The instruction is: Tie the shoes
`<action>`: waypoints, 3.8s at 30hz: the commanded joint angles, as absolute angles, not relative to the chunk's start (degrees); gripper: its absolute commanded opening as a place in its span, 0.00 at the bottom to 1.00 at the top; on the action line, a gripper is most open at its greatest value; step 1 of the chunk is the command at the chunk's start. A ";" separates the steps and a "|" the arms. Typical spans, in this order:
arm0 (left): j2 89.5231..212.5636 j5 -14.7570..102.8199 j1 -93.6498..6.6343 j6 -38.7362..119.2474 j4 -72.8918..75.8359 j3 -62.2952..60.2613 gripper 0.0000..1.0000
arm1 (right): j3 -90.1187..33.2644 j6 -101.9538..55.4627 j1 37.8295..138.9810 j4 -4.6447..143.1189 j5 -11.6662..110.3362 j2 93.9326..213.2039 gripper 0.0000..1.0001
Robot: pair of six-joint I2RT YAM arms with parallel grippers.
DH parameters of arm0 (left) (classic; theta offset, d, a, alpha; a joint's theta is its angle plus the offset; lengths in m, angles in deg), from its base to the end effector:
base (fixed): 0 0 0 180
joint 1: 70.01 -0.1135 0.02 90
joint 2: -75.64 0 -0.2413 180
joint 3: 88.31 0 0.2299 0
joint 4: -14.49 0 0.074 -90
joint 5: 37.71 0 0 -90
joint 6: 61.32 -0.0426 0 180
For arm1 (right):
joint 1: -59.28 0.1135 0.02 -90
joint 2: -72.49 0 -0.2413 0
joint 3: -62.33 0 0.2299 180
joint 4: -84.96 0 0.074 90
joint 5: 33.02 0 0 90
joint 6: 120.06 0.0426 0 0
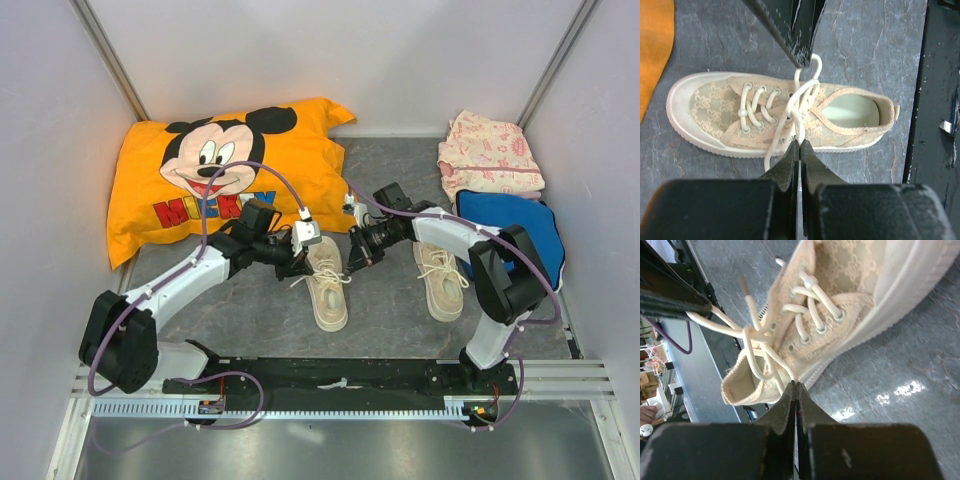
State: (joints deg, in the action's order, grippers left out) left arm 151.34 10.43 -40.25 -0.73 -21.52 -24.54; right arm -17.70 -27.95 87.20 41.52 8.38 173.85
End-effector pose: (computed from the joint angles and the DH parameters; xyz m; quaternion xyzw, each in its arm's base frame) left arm 0.2083 -0.1518 0.2213 0.5419 0.6949 -0.3345 0.3342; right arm 0.2724 0.1805 0.1740 -0.2862 0.8469 0.4394 0.0882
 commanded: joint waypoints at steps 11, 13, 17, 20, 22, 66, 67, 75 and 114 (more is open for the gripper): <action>148.68 15.55 -43.20 -0.50 -24.89 -25.02 0.01 | -13.26 -32.52 85.29 39.95 11.45 168.90 0.00; 149.02 15.73 -43.64 -0.33 -24.89 -24.50 0.02 | -12.91 -32.70 85.03 39.95 11.62 168.64 0.00; 150.95 15.38 -44.08 1.16 -24.45 -22.92 0.02 | -12.91 -32.87 85.12 39.86 11.62 168.90 0.00; 153.24 16.25 -44.17 3.09 -23.40 -21.16 0.02 | -13.00 -32.87 85.12 39.86 11.80 168.99 0.00; 155.08 16.70 -44.43 4.41 -22.78 -19.84 0.02 | -12.91 -32.87 85.12 39.86 11.98 168.99 0.00; 148.23 8.70 -34.94 -31.88 -28.41 -24.85 0.40 | -26.88 -50.45 85.21 27.82 5.91 176.63 0.48; 149.10 9.31 -34.50 -32.05 -28.23 -24.67 0.40 | -27.23 -50.89 85.21 27.56 5.91 176.99 0.48; 149.91 12.65 -33.45 -30.65 -24.28 -24.14 0.40 | -27.77 -53.88 85.12 23.69 8.37 178.22 0.44; 152.89 13.97 -32.83 -39.70 -25.86 -25.81 0.06 | -29.33 -62.74 84.34 12.62 7.75 177.07 0.44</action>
State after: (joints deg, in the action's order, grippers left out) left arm 154.51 15.87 -33.12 -33.52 -24.90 -24.50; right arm -23.66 -57.35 87.70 16.16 6.85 178.40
